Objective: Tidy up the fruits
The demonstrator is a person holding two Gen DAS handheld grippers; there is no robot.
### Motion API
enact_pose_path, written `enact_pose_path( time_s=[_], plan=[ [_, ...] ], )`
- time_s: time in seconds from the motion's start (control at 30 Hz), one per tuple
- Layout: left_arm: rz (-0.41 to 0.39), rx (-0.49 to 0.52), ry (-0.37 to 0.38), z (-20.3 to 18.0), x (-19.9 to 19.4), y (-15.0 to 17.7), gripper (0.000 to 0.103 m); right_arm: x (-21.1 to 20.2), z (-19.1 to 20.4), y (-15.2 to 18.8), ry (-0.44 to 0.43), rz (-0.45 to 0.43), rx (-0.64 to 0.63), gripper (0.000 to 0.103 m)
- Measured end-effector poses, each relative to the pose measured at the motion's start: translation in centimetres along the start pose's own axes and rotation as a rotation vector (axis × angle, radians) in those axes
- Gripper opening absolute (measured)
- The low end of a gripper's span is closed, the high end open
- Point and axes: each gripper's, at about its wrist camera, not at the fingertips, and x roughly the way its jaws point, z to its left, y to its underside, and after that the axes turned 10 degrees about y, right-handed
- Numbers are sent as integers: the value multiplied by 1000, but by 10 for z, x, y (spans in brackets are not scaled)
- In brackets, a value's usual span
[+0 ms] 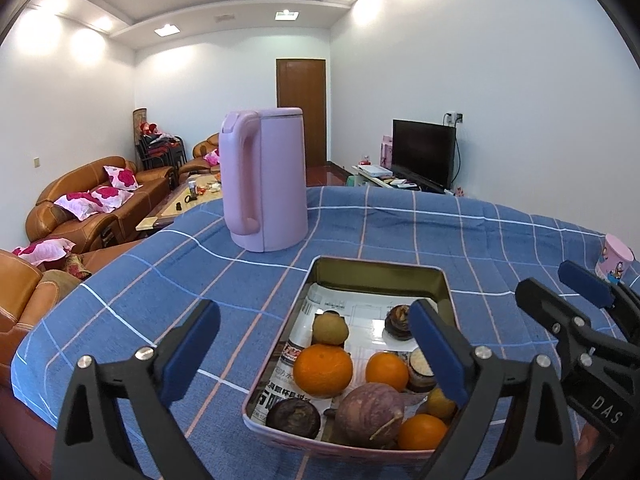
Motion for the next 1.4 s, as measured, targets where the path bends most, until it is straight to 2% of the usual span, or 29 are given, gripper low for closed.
enact_pose_path(
  time_s=[0.83,1.1,1.4],
  plan=[
    [-16,23,20,-11,-8,-2,101,-8,-6,0,8,-15,16,70],
    [-40,44,10,-17,-15,-4,103,-13,-12,0,19,-25,24,71],
    [-29,41,-2,-18,-14,-4,103,-17,-16,1,23,-31,24,71]
  ],
)
